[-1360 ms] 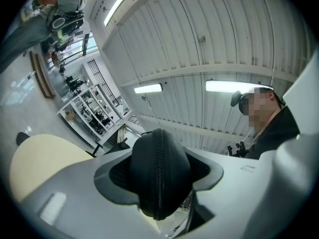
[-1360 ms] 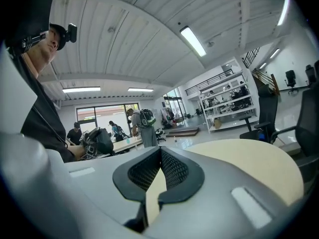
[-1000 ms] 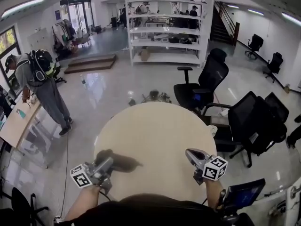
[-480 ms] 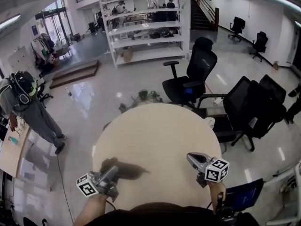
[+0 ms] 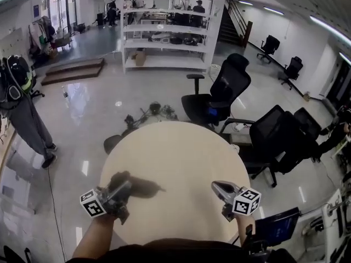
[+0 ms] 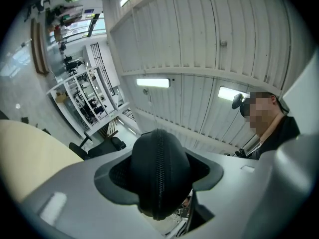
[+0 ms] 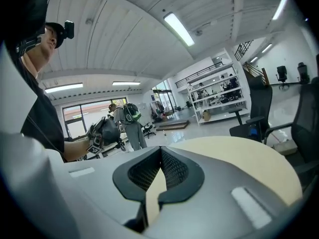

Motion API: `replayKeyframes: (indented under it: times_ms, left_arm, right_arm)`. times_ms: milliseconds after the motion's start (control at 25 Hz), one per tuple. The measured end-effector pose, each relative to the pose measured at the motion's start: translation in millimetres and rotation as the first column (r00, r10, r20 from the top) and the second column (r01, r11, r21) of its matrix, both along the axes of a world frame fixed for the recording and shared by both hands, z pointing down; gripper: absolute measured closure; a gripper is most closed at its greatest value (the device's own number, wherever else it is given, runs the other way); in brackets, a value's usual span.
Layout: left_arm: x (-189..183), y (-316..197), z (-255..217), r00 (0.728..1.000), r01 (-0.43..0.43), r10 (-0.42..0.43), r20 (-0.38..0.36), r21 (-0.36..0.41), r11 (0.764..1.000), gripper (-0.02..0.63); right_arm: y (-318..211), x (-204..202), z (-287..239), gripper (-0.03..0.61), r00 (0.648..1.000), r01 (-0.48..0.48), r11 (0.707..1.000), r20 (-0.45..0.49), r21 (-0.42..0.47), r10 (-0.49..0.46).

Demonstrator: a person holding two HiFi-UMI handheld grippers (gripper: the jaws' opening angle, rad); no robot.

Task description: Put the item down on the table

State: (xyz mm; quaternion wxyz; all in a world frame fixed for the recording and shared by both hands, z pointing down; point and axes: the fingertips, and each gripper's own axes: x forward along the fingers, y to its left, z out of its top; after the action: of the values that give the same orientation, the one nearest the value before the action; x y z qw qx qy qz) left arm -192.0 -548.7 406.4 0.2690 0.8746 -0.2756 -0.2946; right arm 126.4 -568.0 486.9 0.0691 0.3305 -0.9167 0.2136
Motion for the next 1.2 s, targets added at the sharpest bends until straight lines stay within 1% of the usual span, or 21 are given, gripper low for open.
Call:
replayKeyframes:
  times_ms: [160, 360, 600, 760, 960, 1080, 1200]
  left_arm:
    - [-22.9, -11.9, 2.6, 0.995, 0.094, -0.094, -0.013, -0.002, 0.996, 0.351]
    - [-28.9, -44.4, 15.1, 0.988, 0.155, -0.154, 0.006, -0.005, 0.988, 0.351]
    - [-18.2, -110.2, 13.0, 0.987, 0.153, -0.153, 0.042, 0.001, 0.988, 0.351]
    - [-11.7, -156.9, 28.5, 0.988, 0.148, -0.147, 0.045, -0.005, 0.989, 0.351]
    - [-3.2, -225.9, 55.6, 0.988, 0.139, -0.138, 0.064, -0.018, 0.990, 0.351]
    - [3.9, -266.4, 77.6, 0.989, 0.133, -0.131, 0.062, -0.031, 0.991, 0.351]
    - [10.4, -308.1, 107.9, 0.990, 0.131, -0.127, 0.054, -0.062, 0.989, 0.351]
  right_arm:
    - [-36.2, -8.2, -11.3, 0.565, 0.998, 0.056, 0.998, -0.025, 0.043, -0.055]
    - [-84.5, -12.7, -8.9, 0.565, 0.995, 0.099, 0.990, -0.025, 0.098, -0.097]
    - [-142.4, -5.5, -6.6, 0.565, 0.996, 0.084, 0.988, 0.003, 0.133, -0.085]
    - [-178.0, 0.9, 11.0, 0.565, 0.998, 0.060, 0.989, 0.022, 0.138, -0.064]
    - [-226.0, -4.5, 41.2, 0.565, 0.998, 0.056, 0.988, 0.027, 0.141, -0.060]
    - [-257.0, -11.6, 59.4, 0.565, 0.997, 0.066, 0.988, 0.027, 0.143, -0.070]
    - [-285.7, -20.5, 81.7, 0.565, 0.996, 0.084, 0.987, 0.024, 0.141, -0.088]
